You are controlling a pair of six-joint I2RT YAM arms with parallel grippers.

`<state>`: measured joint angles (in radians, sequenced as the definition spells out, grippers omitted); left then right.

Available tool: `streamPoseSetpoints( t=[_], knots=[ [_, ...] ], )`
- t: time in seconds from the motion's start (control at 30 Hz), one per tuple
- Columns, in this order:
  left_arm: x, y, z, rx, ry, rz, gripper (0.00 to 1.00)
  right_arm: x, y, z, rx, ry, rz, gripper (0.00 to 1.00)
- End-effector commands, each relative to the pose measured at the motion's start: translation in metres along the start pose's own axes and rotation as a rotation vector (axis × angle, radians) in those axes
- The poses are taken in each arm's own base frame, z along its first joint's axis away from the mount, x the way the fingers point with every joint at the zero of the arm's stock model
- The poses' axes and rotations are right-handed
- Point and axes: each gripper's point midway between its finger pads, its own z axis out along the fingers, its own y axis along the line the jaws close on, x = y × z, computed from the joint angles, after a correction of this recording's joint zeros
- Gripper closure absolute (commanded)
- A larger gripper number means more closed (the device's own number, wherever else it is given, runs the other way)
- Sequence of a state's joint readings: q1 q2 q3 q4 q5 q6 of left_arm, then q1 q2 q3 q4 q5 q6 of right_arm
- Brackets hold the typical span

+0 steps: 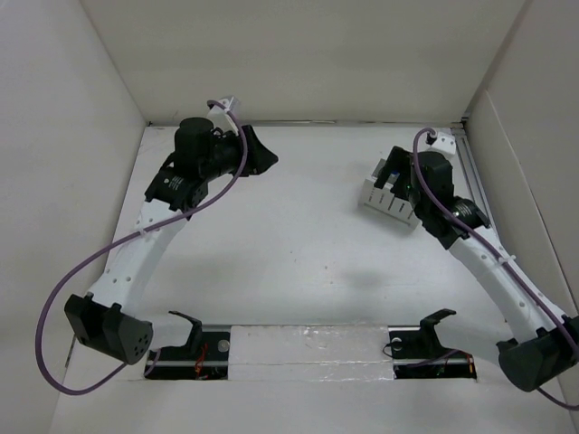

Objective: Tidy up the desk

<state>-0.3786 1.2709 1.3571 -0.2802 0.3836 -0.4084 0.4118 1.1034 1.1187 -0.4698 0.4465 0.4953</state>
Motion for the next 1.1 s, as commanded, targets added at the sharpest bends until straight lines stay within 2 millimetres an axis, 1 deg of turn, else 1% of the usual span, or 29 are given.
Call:
streamPoseSetpoints(
  t=[0.0,0.07,0.1,0.13,0.17,0.2,0.23,0.27,0.3,0.33,0.4,0.43,0.47,0.5,0.53,0.57,0.63,0.67,0.73,0.77,0.83,0.9,0.97,1.07],
  knots=[
    [-0.02,-0.022,-0.018,0.062,-0.085,0.016,0.55,-0.002,0.01,-0.025,-0.093,-0.003,-0.014,0.01],
    [-0.024,-0.025,-0.022,0.064,-0.102,0.006,0.54,-0.001,0.02,-0.036,-0.157,-0.002,-0.009,0.03],
    [-0.029,-0.03,-0.028,0.074,-0.124,0.005,0.54,0.002,0.026,-0.042,-0.196,0.006,-0.01,0.04],
    [-0.031,-0.032,-0.032,0.074,-0.145,-0.015,0.53,0.009,0.036,-0.06,-0.28,0.015,-0.016,0.12],
    [-0.035,-0.035,-0.036,0.083,-0.16,-0.009,0.53,0.009,0.036,-0.06,-0.281,0.015,-0.016,0.12],
    [-0.036,-0.036,-0.039,0.082,-0.17,-0.013,0.53,0.014,0.044,-0.069,-0.33,0.025,-0.025,0.19],
    [-0.037,-0.035,-0.041,0.073,-0.183,-0.025,0.52,0.02,0.045,-0.078,-0.367,0.027,-0.025,0.32],
    [-0.038,-0.035,-0.047,0.068,-0.2,-0.025,0.52,0.028,0.05,-0.086,-0.417,0.05,-0.028,0.39],
    [-0.039,-0.035,-0.051,0.062,-0.212,-0.024,0.52,0.033,0.053,-0.092,-0.449,0.065,-0.026,0.55],
    [-0.041,-0.031,-0.053,0.04,-0.23,-0.031,0.52,0.044,0.053,-0.104,-0.486,0.093,-0.027,0.8],
    [-0.04,-0.029,-0.062,0.024,-0.259,-0.034,0.51,0.06,0.054,-0.117,-0.539,0.142,-0.03,0.95],
    [-0.04,-0.025,-0.064,0.003,-0.272,-0.04,0.51,0.072,0.053,-0.123,-0.557,0.179,-0.044,1.0],
    [-0.037,-0.023,-0.068,-0.004,-0.281,-0.049,0.51,0.083,0.048,-0.129,-0.573,0.203,-0.049,1.0],
    [-0.035,-0.02,-0.07,-0.014,-0.287,-0.057,0.51,0.087,0.044,-0.13,-0.567,0.216,-0.04,1.0],
    [-0.034,-0.017,-0.072,-0.032,-0.295,-0.066,0.51,0.097,0.039,-0.133,-0.558,0.248,-0.046,1.0],
    [-0.027,-0.012,-0.074,-0.046,-0.29,-0.08,0.51,0.102,0.033,-0.135,-0.551,0.258,-0.04,1.0],
    [-0.022,-0.004,-0.075,-0.079,-0.293,-0.096,0.51,0.112,0.022,-0.137,-0.513,0.297,-0.027,1.0],
    [-0.015,0.002,-0.074,-0.099,-0.283,-0.107,0.51,0.116,0.016,-0.137,-0.491,0.31,-0.023,1.0],
    [-0.011,0.008,-0.074,-0.12,-0.287,-0.129,0.52,0.123,0.007,-0.139,-0.462,0.328,-0.014,0.99],
    [-0.007,0.01,-0.074,-0.123,-0.282,-0.137,0.52,0.126,0.005,-0.139,-0.464,0.336,-0.013,0.99],
    [-0.004,0.011,-0.073,-0.119,-0.287,-0.148,0.53,0.135,0.003,-0.14,-0.472,0.351,0.003,0.97],
    [0.0,0.013,-0.071,-0.114,-0.287,-0.158,0.53,0.141,0.007,-0.144,-0.504,0.374,0.019,0.94],
    [0.003,0.014,-0.068,-0.114,-0.279,-0.173,0.54,0.149,0.007,-0.142,-0.512,0.394,0.017,0.92],
    [0.001,0.014,-0.068,-0.116,-0.286,-0.18,0.53,0.149,0.006,-0.137,-0.491,0.387,0.004,0.79]
  ],
)
